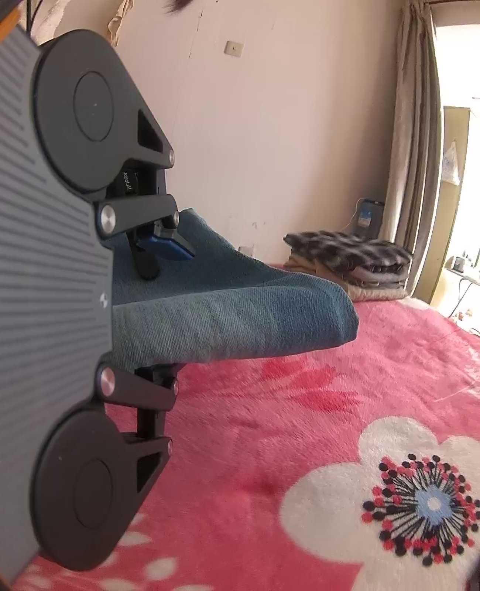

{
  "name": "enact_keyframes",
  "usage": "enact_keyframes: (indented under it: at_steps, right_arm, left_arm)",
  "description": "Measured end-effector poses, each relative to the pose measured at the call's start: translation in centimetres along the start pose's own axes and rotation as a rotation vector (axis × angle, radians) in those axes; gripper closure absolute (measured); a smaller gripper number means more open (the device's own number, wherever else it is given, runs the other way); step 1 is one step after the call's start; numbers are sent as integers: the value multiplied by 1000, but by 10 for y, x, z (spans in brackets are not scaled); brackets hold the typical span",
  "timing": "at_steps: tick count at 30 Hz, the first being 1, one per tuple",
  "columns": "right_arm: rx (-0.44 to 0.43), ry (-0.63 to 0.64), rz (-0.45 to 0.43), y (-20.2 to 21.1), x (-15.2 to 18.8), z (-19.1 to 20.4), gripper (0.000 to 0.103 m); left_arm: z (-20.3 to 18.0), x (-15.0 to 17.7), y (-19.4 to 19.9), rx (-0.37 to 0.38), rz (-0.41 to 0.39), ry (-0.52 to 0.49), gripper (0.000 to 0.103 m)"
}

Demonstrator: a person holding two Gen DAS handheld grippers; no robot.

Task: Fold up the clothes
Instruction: 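Lift the folded jeans off the bedspread with both grippers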

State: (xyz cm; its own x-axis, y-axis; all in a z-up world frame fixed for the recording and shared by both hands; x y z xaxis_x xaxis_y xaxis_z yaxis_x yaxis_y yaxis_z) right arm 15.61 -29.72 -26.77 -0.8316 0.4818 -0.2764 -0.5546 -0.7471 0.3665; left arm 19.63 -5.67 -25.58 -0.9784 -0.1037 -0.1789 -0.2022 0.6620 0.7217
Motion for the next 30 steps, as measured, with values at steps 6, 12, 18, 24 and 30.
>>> enact_keyframes:
  at_steps: [6,12,18,24,30]
  right_arm:
    - [-51,-11,-68,44,13,20,53]
    - [-102,-17,-115,82,18,33,53]
    - [-112,-9,-131,115,22,33,53]
    - [-59,-3,-160,136,11,26,53]
    - [13,-14,-179,121,-12,21,53]
  left_arm:
    - [-41,21,31,-16,-36,-48,59]
    - [-79,43,48,-34,-61,-86,59]
    - [-104,60,40,-18,-54,-95,59]
    - [-108,52,12,36,-8,-78,59]
    - [-89,12,-6,92,28,-33,59]
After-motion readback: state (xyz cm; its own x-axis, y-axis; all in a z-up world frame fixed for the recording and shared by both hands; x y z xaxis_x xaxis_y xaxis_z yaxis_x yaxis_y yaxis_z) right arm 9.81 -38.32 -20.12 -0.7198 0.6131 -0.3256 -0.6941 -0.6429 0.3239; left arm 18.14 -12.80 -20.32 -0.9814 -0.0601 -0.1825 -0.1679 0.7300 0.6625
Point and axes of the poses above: each gripper's, at about its wrist camera, not at the fingertips, and y roughly against the way its jaws point, z to its left, x to its underside, the point moved 8 cm from there along -y, roughly the way its jaws point, and after that the axes turned 8 degrees about y, right-handed, at the moved point
